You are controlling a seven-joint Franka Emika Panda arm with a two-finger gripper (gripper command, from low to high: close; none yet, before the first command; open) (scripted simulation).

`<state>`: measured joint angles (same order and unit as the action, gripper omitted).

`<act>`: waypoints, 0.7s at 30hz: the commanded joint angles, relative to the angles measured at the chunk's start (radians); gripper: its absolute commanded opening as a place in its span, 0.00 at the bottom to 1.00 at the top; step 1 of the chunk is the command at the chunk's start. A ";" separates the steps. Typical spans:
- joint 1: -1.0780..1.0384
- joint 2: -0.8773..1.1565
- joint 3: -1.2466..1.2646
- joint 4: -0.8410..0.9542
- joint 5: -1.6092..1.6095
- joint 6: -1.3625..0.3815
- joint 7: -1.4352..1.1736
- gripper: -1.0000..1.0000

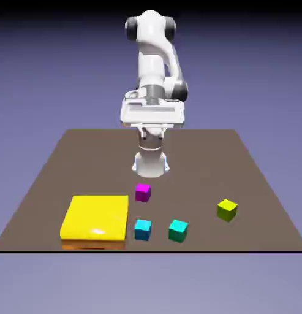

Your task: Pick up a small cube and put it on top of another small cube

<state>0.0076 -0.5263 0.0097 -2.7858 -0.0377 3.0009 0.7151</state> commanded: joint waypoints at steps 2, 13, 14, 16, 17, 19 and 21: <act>-0.007 0.073 0.016 0.040 -0.063 -0.060 -0.043 0.50; -0.047 0.471 0.104 0.261 -0.406 -0.389 -0.280 0.50; -0.051 0.507 0.112 0.281 -0.438 -0.419 -0.301 0.50; -0.058 0.580 0.128 0.321 -0.500 -0.479 -0.344 0.50; -0.061 0.616 0.136 0.341 -0.531 -0.509 -0.366 0.50; -0.069 0.689 0.153 0.381 -0.594 -0.569 -0.409 0.50; -0.076 0.761 0.169 0.421 -0.656 -0.629 -0.452 0.50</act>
<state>-0.0683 0.2348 0.1783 -2.3646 -0.6942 2.3718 0.2630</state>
